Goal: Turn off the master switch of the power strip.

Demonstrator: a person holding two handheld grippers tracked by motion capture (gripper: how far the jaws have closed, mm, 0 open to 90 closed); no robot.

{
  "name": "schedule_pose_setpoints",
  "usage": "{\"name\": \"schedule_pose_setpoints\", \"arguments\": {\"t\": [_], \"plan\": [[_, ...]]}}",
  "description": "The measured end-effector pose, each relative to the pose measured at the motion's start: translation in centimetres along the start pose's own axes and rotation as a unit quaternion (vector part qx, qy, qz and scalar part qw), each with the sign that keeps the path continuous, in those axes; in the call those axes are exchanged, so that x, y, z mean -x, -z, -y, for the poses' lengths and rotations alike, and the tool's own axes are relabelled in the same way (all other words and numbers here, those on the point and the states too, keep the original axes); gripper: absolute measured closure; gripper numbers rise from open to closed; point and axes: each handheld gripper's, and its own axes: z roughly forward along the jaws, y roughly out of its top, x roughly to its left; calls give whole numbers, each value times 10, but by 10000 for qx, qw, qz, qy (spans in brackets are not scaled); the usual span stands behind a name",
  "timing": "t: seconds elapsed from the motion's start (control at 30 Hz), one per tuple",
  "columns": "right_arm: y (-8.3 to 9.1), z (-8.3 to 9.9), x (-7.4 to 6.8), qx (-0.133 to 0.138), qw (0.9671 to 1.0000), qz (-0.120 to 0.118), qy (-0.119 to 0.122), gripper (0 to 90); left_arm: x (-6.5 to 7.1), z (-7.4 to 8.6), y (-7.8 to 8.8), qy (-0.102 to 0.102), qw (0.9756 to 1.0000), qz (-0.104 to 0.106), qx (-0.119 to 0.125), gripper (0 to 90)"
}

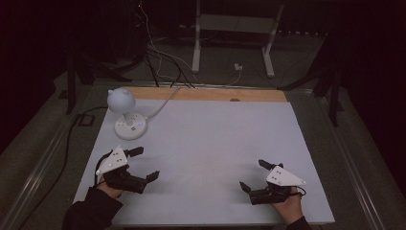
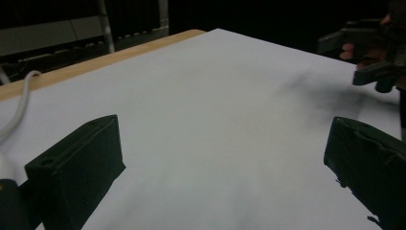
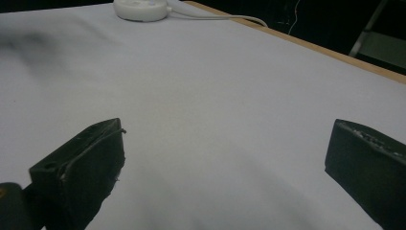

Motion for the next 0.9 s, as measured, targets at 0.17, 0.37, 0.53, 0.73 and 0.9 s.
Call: {"name": "schedule_pose_setpoints", "arguments": {"t": [0.17, 0.37, 0.53, 0.73, 0.9], "plan": [[0, 0, 0, 16, 10000, -11, 0, 0, -8, -7, -8, 66, 9999, -58, 61, 3], [1, -1, 0, 42, 10000, -23, -13, 0, -15, -10, -17, 130, 9998, -134, 50, 3], [1, -1, 0, 47, 10000, -35, -15, 0, -21, -12, -22, 140, 9994, -301, 60, 3], [1, -1, 0, 55, 10000, -30, -18, 0, -32, -14, -30, 209, 9984, -527, 16, 3], [1, -1, 0, 50, 10000, -44, -20, 0, -41, -13, -36, 266, 9970, -723, -8, 3]]}}
